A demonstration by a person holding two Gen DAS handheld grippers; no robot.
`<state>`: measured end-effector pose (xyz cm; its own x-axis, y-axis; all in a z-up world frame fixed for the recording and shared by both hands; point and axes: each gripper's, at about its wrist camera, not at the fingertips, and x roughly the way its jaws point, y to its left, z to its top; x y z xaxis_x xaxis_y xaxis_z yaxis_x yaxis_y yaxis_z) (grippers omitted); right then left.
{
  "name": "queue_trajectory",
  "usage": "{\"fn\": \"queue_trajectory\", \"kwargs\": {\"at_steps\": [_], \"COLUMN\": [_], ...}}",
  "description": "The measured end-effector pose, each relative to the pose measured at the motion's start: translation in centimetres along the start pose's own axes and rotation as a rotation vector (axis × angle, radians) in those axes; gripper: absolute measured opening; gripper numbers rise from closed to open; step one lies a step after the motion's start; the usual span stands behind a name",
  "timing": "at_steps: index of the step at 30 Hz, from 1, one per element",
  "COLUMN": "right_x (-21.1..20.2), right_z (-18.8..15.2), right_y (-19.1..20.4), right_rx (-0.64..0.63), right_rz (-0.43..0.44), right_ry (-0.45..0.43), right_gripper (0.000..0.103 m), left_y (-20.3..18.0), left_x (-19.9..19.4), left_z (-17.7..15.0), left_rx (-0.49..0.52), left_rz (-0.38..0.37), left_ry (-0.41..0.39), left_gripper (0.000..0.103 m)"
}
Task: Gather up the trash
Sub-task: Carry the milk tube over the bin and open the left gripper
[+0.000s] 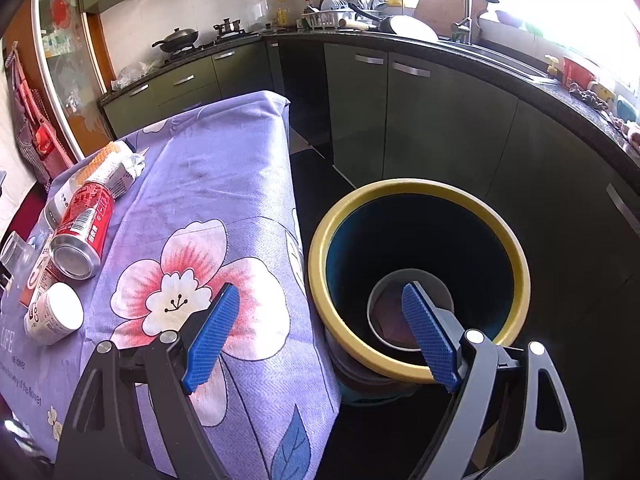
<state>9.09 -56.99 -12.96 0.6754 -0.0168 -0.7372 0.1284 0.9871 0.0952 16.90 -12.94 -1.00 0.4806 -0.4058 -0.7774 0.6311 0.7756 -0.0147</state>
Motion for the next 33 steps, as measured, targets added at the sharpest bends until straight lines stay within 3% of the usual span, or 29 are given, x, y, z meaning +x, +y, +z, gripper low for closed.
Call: {"fn": "queue_trajectory", "kwargs": {"at_steps": [7,15,24,33], "right_x": [-2.8,-5.2,-6.5,-6.4], "right_z": [-1.6,-3.9,-6.5,-7.4], "right_y": [-4.2,-10.3,-15.3,-17.0], "right_rx": [0.051,0.13,0.211,0.232], "right_rz": [-0.041,-0.093,-0.129,-0.138], "right_ry": [-0.039,-0.06,-0.06,-0.049], "right_gripper": [0.083,0.083,0.083,0.083], "left_y": [-6.1,-14.4,-24.4,-29.9], "left_x": [3.2,9.9,20.7,30.0], "left_z": [3.8,9.4,13.4,14.2], "left_rx": [0.09,0.191,0.295,0.319], "left_rz": [-0.084,-0.196,-0.303,-0.302], "left_ry": [0.006,0.04,0.169,0.303], "left_gripper": [0.018,0.018,0.018,0.023]}}
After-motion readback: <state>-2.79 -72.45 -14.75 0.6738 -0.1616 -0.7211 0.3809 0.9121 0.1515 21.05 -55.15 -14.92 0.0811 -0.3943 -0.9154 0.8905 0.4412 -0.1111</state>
